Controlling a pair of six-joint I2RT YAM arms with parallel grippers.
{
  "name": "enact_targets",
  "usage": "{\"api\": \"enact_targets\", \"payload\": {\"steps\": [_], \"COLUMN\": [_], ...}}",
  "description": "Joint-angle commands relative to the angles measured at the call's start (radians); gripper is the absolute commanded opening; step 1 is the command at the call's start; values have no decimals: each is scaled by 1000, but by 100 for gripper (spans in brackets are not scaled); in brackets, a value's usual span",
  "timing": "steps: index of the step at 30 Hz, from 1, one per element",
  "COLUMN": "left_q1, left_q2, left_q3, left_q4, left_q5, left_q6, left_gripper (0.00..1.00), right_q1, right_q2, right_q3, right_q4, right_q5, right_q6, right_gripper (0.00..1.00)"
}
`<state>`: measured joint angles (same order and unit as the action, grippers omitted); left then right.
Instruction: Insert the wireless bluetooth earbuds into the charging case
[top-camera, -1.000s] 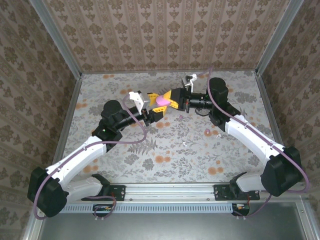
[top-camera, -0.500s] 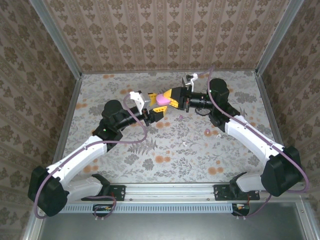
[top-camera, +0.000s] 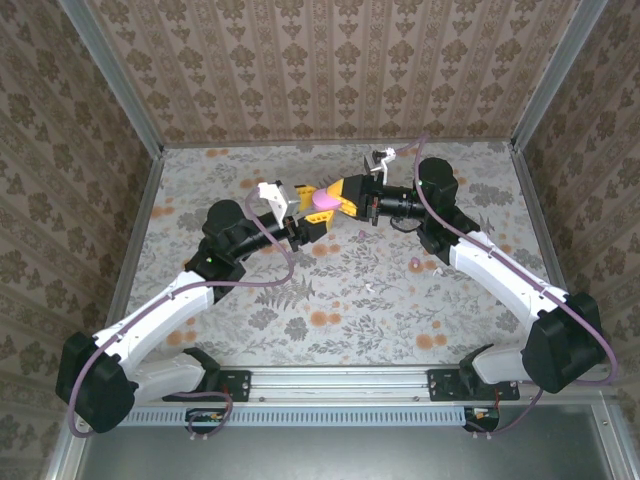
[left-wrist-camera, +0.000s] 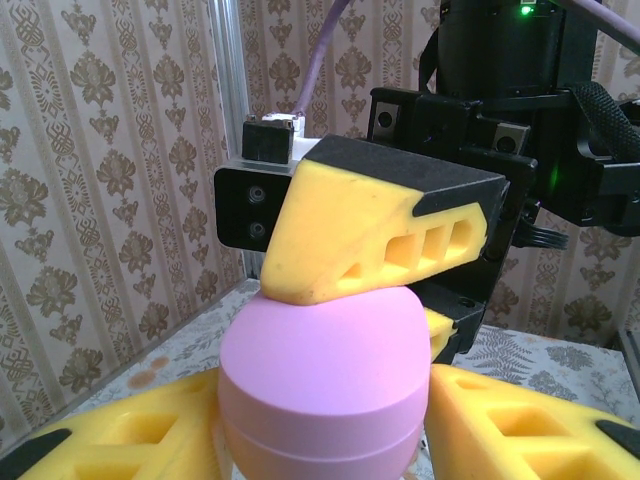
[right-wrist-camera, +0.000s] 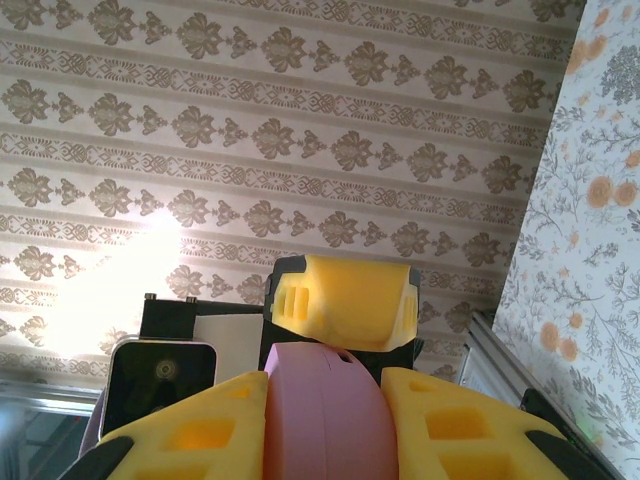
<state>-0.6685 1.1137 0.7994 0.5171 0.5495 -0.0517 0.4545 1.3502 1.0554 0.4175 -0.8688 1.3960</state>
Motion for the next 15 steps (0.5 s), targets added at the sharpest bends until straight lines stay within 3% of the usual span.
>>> {"api": "enact_targets", "payload": {"steps": [1,6,10,15], "left_q1": [-10,-11,-10,-11], "left_q2": [9,11,13,11], "left_q3": [23,24,26,29], "left_q4": [26,24,20,23], "left_q5": [12,16,20,12], "left_q6": [-9,-8,-4,-6], "left_gripper": [48,49,40,43], "right_q1": [3,4,5,4], "right_q2": [-18,-18,-18,-19], "right_q3": [2,-3,-6,-8], "right_q4": [44,64,63,44], "right_q5": [10,10,14,13], "right_q6": [22,36,37,27], "right_gripper": [21,21,22,22]}}
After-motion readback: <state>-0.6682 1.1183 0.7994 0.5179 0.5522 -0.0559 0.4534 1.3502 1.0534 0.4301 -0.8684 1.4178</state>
